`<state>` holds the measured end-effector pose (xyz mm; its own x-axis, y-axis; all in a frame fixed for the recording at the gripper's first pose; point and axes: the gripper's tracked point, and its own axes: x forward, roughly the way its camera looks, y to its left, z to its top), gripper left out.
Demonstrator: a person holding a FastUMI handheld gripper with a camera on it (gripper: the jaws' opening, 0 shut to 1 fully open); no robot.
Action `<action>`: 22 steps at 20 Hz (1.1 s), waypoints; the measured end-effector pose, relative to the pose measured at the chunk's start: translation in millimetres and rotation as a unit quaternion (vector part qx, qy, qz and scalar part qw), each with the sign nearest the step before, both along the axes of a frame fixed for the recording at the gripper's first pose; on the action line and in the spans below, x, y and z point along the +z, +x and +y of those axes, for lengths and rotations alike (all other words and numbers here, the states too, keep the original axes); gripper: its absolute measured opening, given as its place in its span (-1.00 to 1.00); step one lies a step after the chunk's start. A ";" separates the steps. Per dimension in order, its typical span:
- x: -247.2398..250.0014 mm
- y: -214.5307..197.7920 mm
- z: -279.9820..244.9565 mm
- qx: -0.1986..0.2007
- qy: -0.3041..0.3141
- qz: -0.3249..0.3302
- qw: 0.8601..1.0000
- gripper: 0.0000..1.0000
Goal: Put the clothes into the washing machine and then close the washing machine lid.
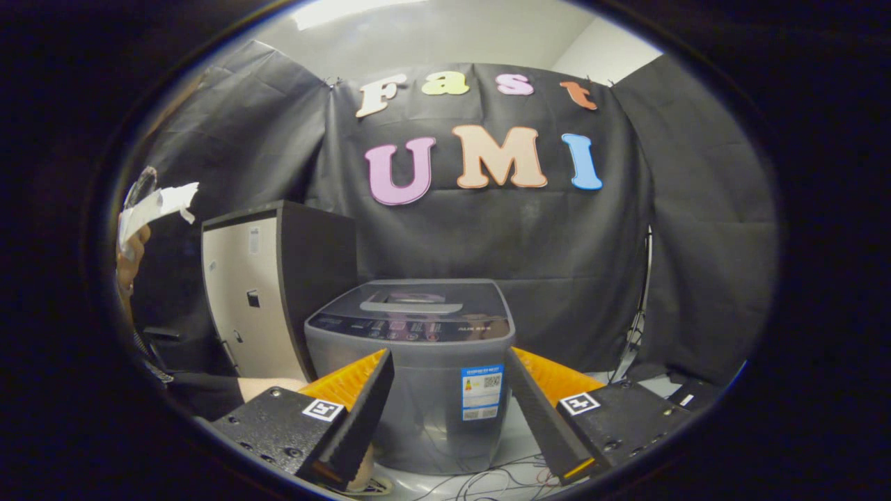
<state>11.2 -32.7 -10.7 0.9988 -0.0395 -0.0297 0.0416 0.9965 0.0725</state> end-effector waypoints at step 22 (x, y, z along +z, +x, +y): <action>4.8 -8.7 9.1 0.021 0.005 -0.020 1.000 0.93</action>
